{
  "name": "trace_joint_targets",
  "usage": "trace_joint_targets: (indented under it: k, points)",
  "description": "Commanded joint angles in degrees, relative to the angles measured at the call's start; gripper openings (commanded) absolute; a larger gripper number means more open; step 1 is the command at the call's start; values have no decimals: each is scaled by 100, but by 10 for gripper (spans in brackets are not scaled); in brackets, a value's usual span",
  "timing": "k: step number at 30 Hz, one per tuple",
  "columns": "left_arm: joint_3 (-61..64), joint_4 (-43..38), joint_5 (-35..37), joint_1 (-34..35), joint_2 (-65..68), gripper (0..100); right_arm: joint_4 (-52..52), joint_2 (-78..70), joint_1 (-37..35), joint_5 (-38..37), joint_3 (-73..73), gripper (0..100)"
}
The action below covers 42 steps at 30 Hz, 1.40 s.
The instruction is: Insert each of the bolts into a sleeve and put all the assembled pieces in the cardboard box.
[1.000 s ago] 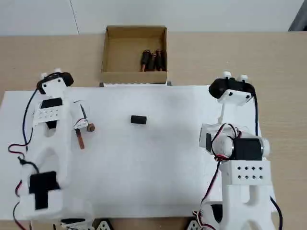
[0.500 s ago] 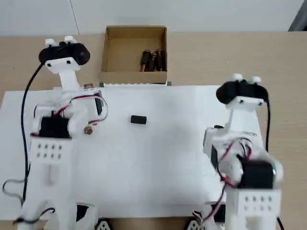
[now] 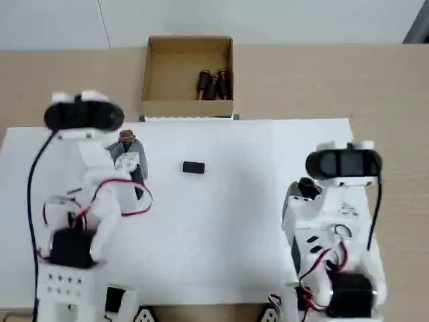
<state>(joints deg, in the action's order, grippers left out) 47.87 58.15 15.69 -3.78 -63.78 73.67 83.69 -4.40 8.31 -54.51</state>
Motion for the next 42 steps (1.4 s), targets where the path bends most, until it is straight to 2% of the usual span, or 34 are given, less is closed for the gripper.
trace_joint_targets:
  k: [1,6,13,16,21,26,33,42]
  points:
    - [567,-615,185,-9,-809,6,-532,523,-374,26,-536,2]
    - [1218,-976,765,-44,-1512,6,-1358,1226,-901,0,-1574,2]
    - [2123,-1160,835,-53,-2453,6,-2343,2062,-1833,-18,-2787,2]
    - [2510,-1380,1134,-62,-3059,6,-2695,2009,-2246,-18,-3033,2]
    - [2993,-1433,1222,-747,-4123,6,-3389,2018,-2800,-18,-3411,2]
    - [2914,-1451,1908,-1116,-4035,6,-3530,2018,-3433,-633,-3710,2]
    - [2888,-1442,1952,-1653,-4053,6,-3530,2018,-3916,-1160,-3815,2]
    - [2888,-1451,1952,-1987,-4053,6,-3582,2018,-3943,-1565,-3771,2]
